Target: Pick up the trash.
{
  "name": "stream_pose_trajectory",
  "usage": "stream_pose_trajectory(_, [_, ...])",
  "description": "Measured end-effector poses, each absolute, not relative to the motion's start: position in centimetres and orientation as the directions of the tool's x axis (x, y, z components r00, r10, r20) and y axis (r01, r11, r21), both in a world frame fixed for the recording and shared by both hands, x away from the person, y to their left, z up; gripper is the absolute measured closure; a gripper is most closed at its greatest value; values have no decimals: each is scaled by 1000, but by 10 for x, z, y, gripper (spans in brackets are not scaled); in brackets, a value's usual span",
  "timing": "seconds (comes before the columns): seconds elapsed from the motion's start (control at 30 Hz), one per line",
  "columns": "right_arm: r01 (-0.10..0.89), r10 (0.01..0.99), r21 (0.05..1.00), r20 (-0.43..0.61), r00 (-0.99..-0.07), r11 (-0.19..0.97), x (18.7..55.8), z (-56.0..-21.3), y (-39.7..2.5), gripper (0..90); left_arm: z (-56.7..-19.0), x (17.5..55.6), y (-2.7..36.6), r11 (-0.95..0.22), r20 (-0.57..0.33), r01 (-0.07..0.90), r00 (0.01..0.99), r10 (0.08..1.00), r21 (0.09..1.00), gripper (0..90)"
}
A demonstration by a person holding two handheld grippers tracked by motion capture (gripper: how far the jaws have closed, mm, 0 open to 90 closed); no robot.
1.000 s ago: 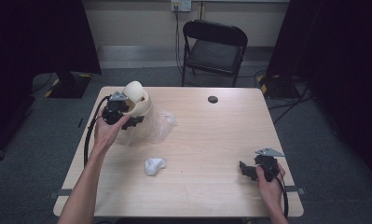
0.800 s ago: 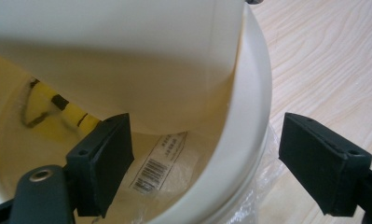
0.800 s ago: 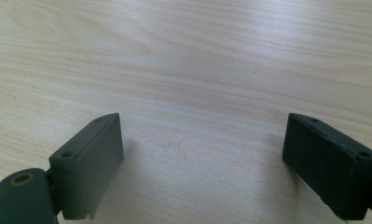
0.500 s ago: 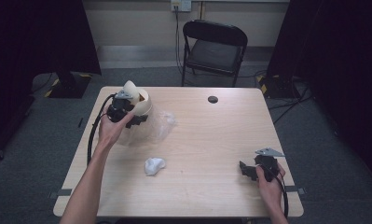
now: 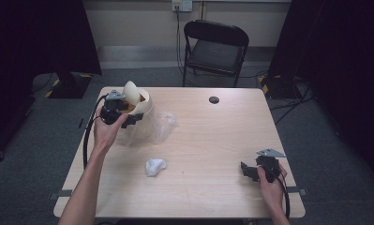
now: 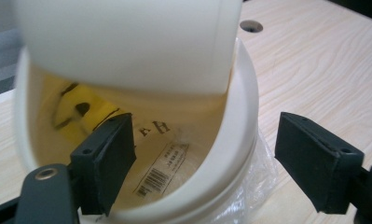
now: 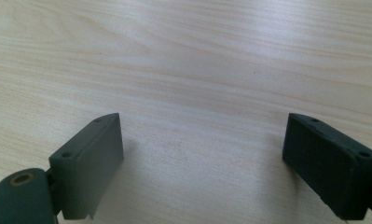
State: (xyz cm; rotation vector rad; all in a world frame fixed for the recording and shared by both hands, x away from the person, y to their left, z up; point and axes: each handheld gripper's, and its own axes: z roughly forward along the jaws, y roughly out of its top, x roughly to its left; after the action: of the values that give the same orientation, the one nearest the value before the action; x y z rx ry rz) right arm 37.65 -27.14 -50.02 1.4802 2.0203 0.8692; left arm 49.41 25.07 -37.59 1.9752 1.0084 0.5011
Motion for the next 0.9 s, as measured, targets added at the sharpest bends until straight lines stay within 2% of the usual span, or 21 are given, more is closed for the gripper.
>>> stream_pose_trajectory(0.13, [647,955,733,-16,-296,213,376,-500,-272,114,-372,486,256,-311,-32,458,600,800,833,198])
stream_pose_trajectory(0.3, [646,955,733,-16,-296,213,376,-500,-272,114,-367,475,260,-319,3,426,596,803,846,205])
stream_pose_trajectory(0.4, [647,955,732,-15,-296,212,376,-500,-272,114,-368,466,265,-292,-29,435,595,803,852,205])
stream_pose_trajectory(0.9, [646,955,733,-14,-295,211,376,-500,-271,114,-371,424,273,-286,-33,430,597,802,856,216])
